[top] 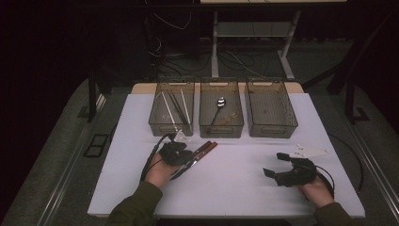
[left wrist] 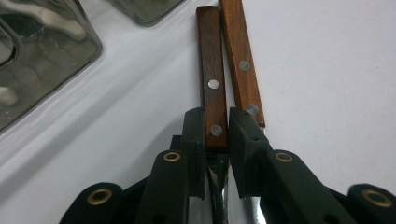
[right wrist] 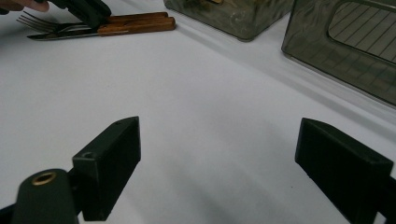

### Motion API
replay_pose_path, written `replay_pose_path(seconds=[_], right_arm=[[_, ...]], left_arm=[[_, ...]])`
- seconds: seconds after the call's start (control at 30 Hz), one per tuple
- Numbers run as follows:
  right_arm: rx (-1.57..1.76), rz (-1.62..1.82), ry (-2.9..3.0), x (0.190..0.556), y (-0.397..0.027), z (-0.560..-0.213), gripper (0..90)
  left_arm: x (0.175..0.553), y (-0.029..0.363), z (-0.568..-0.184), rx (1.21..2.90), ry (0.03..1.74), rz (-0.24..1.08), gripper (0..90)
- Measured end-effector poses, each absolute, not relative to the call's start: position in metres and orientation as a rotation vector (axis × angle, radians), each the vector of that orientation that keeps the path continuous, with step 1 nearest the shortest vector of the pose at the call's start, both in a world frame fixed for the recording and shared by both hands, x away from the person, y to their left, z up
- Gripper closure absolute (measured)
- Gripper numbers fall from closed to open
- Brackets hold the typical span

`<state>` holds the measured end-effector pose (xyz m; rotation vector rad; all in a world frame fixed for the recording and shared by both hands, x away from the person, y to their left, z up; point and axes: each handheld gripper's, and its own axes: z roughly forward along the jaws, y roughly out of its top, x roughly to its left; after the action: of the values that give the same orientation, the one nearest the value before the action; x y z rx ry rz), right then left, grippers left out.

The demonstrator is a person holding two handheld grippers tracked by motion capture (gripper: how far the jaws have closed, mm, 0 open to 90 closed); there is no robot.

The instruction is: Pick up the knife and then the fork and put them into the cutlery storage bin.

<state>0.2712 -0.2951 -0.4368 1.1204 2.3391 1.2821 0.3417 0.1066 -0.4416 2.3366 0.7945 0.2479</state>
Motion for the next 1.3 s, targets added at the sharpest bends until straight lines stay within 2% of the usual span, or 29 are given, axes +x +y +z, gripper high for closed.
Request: replay_pose_path(seconds=[0.37,0.73,1.3], right_arm=[[1.113,1.276,2.343,0.271,-0.294,-0.437,14.4],[1.123,1.284,2.342,0.271,-0.295,-0.436,14.4],[1.141,1.307,2.320,0.273,-0.292,-0.434,14.3]], left_arm=[[0.335,0.100,-0.441,2.359,0.813,0.316,77.0],[0.345,0.112,-0.435,2.331,0.803,0.207,77.1],[0.342,0.128,-0.403,2.248,0.741,0.185,77.1]])
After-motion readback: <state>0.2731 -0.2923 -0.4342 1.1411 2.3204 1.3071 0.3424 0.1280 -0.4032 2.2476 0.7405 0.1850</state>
